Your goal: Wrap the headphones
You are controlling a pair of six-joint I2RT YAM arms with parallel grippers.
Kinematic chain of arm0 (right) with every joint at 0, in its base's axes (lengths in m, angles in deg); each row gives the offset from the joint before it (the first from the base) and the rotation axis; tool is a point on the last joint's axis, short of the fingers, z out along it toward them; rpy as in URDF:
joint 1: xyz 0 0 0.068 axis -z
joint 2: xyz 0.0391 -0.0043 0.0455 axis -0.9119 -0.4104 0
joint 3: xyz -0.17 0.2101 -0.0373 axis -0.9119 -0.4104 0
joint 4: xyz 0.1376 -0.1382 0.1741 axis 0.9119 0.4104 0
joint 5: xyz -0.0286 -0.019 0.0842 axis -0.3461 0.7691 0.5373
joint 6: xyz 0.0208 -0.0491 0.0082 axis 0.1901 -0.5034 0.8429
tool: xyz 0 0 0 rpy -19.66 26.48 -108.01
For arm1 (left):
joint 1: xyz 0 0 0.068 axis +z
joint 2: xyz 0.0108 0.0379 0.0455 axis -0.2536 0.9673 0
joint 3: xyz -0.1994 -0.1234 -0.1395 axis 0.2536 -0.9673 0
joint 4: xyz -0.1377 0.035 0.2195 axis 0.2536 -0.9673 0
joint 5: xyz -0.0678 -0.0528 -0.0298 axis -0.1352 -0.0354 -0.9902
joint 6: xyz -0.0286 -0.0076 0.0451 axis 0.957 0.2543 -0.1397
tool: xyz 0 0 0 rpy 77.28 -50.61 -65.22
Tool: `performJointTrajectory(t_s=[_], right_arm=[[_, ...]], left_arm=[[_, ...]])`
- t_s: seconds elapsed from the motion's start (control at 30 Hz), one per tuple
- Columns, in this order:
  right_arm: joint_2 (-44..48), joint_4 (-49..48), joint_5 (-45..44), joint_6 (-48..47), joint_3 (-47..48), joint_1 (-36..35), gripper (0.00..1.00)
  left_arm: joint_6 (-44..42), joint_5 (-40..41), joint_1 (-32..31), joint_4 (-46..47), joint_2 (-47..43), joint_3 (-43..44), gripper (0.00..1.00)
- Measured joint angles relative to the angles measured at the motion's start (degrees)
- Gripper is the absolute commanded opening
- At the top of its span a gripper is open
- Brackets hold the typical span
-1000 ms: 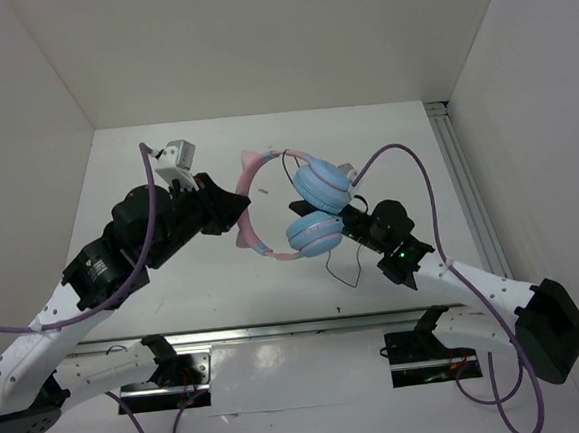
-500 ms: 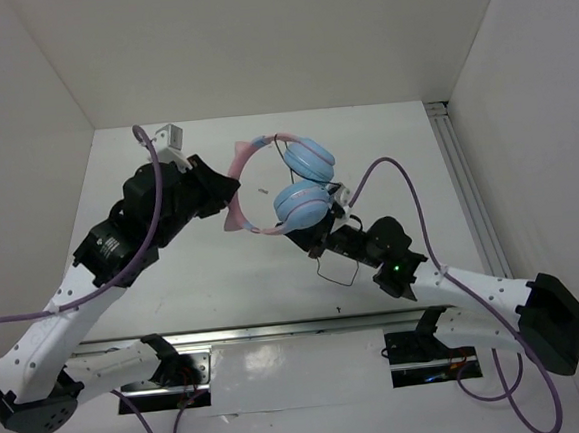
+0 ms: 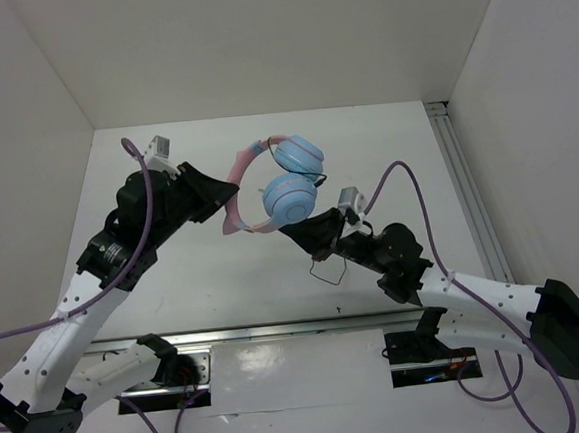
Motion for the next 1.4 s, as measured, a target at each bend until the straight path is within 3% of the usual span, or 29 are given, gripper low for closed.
performJointTrajectory(t_s=[0.43,1.17,1.4], right_arm=[[-0.92,-5.22,3.32,1.95,-0.68,-0.26,0.12],[-15.87,-14.36,13.7,9.64,3.54,-5.62,0.14],[-16.68,-17.25,15.67,12.33,3.54,-7.3,0.21]], left_arm=[[5.14,-0.66,0.76,1.07,-2.45,-0.42,0.0],[3.52,6.56,5.09,0.24,2.58,2.38,0.0],[2.91,7.23,8.26,0.2,4.0,2.38,0.0]])
